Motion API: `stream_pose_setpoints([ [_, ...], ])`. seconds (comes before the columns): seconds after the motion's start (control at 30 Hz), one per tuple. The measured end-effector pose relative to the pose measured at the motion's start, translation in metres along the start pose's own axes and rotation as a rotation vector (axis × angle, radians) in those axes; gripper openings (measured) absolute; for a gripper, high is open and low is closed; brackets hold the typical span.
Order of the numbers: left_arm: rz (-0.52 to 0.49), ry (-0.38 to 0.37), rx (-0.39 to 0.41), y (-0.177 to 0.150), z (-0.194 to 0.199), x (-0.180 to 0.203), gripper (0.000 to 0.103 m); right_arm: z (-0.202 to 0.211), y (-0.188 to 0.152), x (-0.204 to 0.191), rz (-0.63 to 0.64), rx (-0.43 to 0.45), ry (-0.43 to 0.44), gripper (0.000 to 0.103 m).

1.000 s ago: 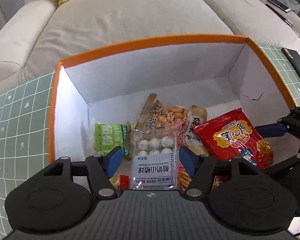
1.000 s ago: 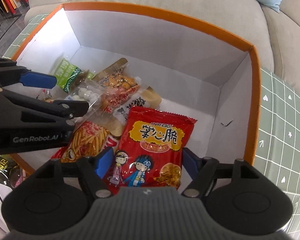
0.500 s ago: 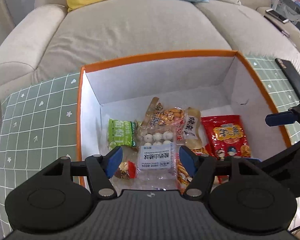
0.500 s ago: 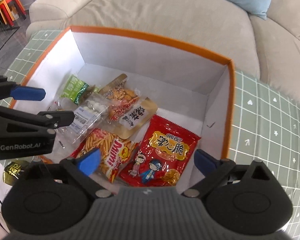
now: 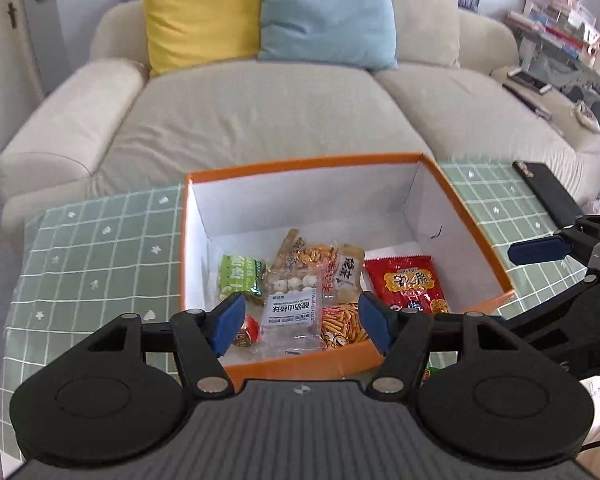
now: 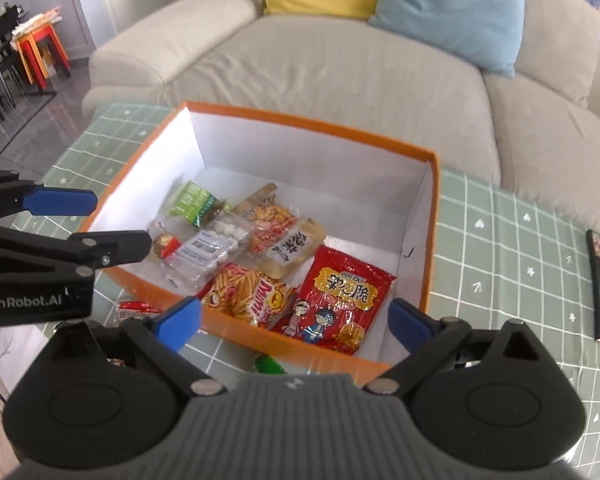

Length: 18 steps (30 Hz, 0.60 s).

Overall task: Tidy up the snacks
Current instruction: 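Move both tools back toward the remaining snacks beside the box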

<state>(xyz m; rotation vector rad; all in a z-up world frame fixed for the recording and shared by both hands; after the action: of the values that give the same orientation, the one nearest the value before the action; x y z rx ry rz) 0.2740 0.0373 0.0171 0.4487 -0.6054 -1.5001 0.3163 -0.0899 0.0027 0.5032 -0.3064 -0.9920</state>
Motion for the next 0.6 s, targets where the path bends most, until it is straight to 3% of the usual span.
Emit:
stream_pose_setpoints([
  [0.33, 0.057, -0.012, 0.114, -0.037, 0.045, -0.013, 0.076, 0.055, -0.041, -0.010, -0.024, 0.217, -0.019, 0.096],
  [0.47, 0.098, -0.004, 0.100, -0.065, 0.045, -0.024, 0.076, 0.058, -0.068, -0.018, -0.070, 0.269, -0.011, 0.095],
  [0.6, 0.106, 0.056, 0.094, -0.098, 0.036, -0.040, 0.076, 0.052, -0.092, -0.026, -0.097, 0.310, -0.046, 0.092],
])
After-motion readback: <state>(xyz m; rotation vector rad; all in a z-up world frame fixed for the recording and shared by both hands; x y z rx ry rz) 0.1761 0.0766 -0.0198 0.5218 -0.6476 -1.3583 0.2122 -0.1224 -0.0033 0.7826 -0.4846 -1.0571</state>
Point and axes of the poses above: each gripper's, at about its wrist camera, not at the fingertips, and z roughly against the way its jaws point, x to its right, y to its top, the point moved 10 cm from there along -z, roughly the way its jaws point, and after that the axes turned 6 degrees about z, right-handed, at the moved point
